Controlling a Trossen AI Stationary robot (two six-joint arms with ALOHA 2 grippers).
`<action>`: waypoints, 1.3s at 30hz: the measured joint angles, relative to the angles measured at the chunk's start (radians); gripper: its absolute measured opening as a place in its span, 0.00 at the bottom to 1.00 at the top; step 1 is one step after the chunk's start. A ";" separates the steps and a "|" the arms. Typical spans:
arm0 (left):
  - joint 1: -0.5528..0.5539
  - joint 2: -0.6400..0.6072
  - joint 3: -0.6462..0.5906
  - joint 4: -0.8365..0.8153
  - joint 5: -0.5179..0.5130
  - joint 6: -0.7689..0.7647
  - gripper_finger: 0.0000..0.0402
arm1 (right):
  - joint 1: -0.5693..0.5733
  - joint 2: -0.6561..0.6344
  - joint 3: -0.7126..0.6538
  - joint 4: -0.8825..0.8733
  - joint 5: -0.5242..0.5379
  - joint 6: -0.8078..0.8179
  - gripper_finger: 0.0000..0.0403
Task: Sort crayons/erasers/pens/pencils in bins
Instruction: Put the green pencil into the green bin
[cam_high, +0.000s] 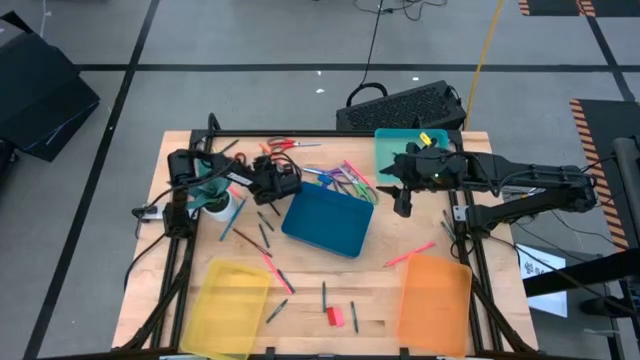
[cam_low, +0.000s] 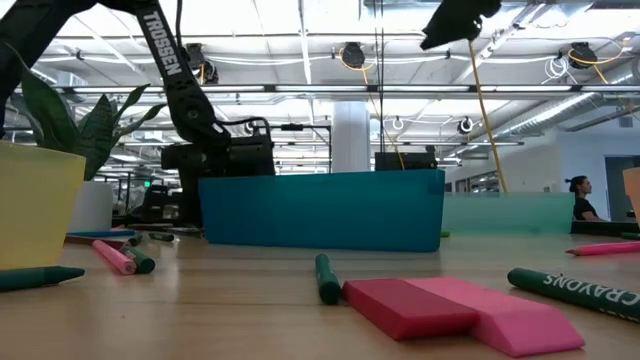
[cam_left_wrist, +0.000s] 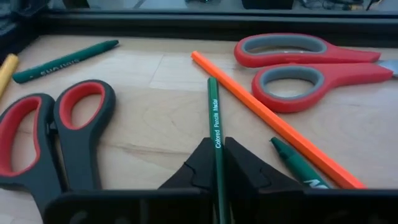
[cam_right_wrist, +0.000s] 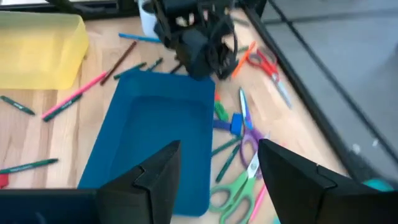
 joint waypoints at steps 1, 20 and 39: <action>-0.004 -0.007 0.000 -0.011 0.010 0.000 0.05 | 0.000 0.000 0.000 -0.016 0.000 0.017 0.51; 0.010 -0.416 -0.004 -0.201 0.173 0.172 0.00 | 0.000 0.000 -0.004 -0.029 0.000 0.012 0.51; -0.003 -0.442 -0.003 -0.371 0.313 0.268 0.24 | -0.009 0.133 -0.297 0.498 -0.105 0.028 0.59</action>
